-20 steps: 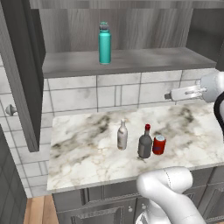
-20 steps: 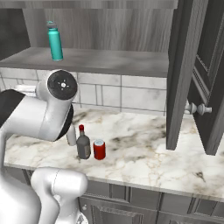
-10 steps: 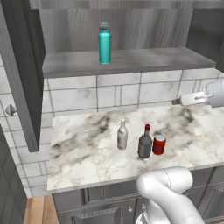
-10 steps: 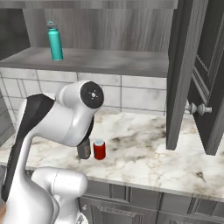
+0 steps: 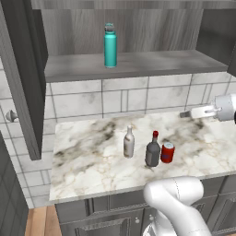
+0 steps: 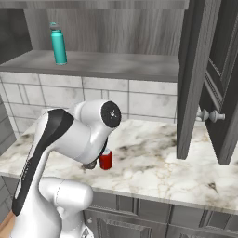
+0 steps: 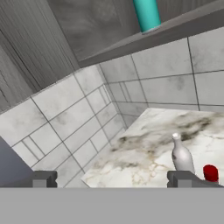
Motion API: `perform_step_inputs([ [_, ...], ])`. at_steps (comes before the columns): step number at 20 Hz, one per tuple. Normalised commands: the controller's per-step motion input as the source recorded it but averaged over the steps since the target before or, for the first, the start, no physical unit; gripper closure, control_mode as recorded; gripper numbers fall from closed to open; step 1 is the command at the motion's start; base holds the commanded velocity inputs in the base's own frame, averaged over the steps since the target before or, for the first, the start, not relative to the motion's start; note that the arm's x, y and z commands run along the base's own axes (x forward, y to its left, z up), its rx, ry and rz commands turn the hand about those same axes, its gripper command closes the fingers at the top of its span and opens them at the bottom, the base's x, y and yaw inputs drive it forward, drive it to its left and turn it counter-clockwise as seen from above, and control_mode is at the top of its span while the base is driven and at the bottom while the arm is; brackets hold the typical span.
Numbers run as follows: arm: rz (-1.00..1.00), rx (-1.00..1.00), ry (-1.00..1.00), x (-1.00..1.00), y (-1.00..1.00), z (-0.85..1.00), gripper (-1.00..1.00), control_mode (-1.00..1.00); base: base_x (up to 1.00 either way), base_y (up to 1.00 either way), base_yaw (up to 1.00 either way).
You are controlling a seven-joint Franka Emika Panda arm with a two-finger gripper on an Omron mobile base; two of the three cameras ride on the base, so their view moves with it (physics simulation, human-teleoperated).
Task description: Sort all alcoholic drinks to one cabinet, and non-alcoholic drinks to the other.
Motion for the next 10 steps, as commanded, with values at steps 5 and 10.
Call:
perform_step_inputs([
  [5, 0.03, 0.04, 0.0, 0.1, -0.07, -0.24, -1.0, -1.0, 0.0, 0.0, 0.0],
  [10, 0.03, 0.01, 0.0, 0.07, -0.19, -0.13, -1.0, -1.0, 0.0, 0.0, 0.0],
])
